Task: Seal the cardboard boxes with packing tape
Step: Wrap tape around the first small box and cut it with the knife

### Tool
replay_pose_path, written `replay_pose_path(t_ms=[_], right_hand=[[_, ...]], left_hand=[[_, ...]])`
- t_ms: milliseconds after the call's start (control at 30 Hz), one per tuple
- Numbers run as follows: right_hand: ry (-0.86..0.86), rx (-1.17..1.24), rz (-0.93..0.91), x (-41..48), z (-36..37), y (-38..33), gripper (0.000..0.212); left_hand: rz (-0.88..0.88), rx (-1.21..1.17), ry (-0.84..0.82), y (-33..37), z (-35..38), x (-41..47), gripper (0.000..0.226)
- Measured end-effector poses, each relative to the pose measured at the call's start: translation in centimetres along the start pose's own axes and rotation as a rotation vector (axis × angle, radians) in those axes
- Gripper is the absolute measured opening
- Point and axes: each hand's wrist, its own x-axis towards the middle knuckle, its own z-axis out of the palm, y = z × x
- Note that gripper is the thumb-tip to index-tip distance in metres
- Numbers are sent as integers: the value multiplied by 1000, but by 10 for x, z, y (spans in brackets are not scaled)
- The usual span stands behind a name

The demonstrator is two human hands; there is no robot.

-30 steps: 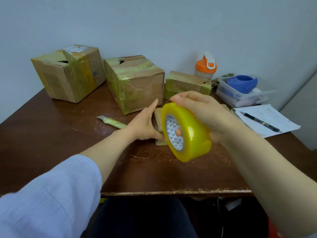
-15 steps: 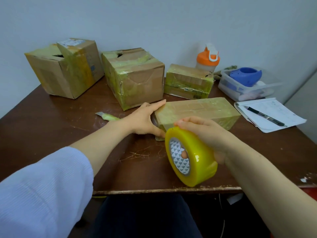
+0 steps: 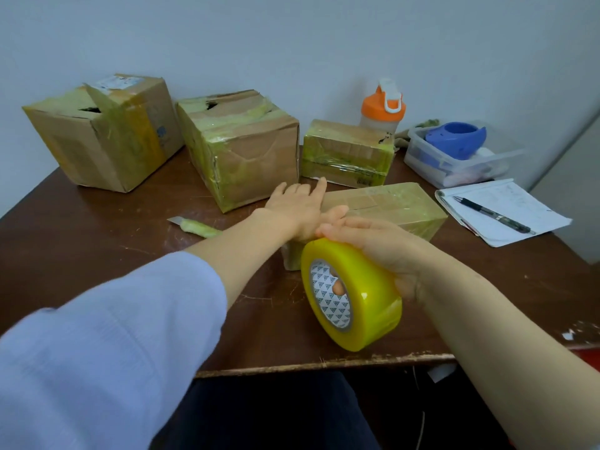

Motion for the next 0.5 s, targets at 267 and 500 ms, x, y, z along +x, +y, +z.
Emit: replay_pose_path(t_ms=[267,500], right_hand=[[-25,-37,7,3,-6,1,28],[-57,-21,45,3,-7,-1,31]], left_hand=[[-158,-116,34,1,-3,-3,84],[64,55,40,2,6,-14,74]])
